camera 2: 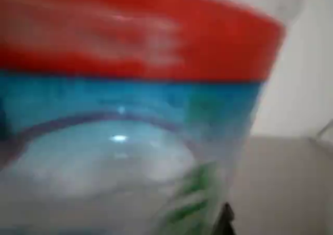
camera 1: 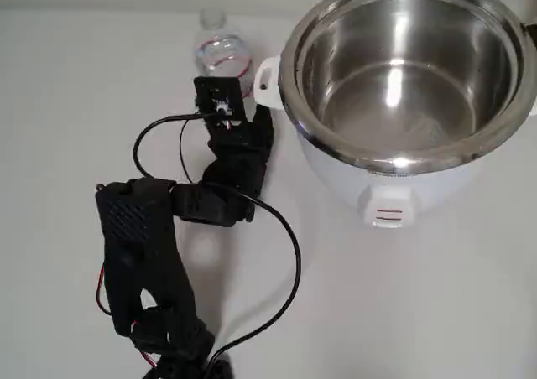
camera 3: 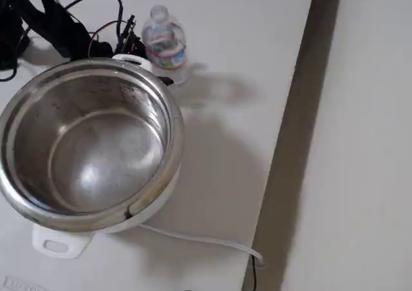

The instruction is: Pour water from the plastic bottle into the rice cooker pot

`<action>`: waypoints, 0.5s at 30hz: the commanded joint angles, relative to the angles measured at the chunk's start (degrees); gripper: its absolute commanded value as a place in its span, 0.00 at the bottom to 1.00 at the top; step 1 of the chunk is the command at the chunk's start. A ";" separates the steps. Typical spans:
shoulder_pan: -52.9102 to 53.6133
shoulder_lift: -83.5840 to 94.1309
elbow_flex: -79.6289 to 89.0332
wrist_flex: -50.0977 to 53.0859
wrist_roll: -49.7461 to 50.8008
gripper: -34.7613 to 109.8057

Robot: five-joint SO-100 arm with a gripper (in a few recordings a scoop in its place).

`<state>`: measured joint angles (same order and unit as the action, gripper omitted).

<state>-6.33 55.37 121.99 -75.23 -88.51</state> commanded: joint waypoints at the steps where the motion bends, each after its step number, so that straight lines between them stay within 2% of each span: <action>1: 0.79 0.53 -3.43 -2.29 -0.35 0.38; 9: -1.23 4.66 -2.72 -4.31 -0.70 0.37; 15: -2.99 16.00 -1.58 1.67 -0.97 0.37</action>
<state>-8.00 58.27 122.17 -75.15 -88.68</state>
